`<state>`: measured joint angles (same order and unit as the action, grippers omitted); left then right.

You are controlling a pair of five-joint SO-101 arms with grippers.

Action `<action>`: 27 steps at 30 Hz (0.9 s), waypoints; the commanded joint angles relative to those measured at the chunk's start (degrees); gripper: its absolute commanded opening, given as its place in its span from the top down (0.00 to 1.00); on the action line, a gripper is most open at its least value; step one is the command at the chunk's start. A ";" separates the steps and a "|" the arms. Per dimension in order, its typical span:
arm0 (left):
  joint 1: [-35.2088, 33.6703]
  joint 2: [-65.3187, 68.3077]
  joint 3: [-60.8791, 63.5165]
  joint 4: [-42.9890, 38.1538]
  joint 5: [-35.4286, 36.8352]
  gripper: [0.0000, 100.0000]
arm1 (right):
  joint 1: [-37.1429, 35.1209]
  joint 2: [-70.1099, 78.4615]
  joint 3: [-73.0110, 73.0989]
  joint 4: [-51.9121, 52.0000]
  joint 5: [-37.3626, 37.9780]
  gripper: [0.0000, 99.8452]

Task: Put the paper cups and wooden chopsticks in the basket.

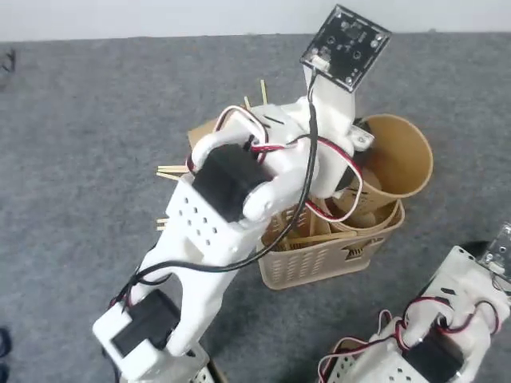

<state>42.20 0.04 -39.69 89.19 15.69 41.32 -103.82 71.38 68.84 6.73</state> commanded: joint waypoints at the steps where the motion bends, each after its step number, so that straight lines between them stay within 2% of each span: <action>1: -0.35 -0.09 1.36 -1.76 0.97 0.99 | 0.48 -0.22 -0.53 -1.27 -0.35 0.79; 8: -0.44 -0.53 15.34 -0.35 1.32 0.97 | 0.40 -0.22 -0.53 -1.27 -0.26 0.79; 14: -0.35 -0.53 16.13 4.84 -6.59 0.71 | -2.77 -0.22 -0.44 -1.10 -0.18 0.79; 16: -0.44 -0.53 16.13 6.86 -9.85 0.66 | -2.68 -0.22 -0.44 -1.10 -0.18 0.79; 20: -0.35 -0.88 14.37 7.56 -10.99 0.65 | -2.77 -0.22 -0.44 -1.10 -0.18 0.79; 27: 5.80 -5.54 6.90 6.77 -13.98 0.65 | -2.68 -0.22 -0.44 -1.10 -0.18 0.79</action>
<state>45.98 -1.10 -28.53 96.31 3.82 39.21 -103.82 71.38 68.84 6.73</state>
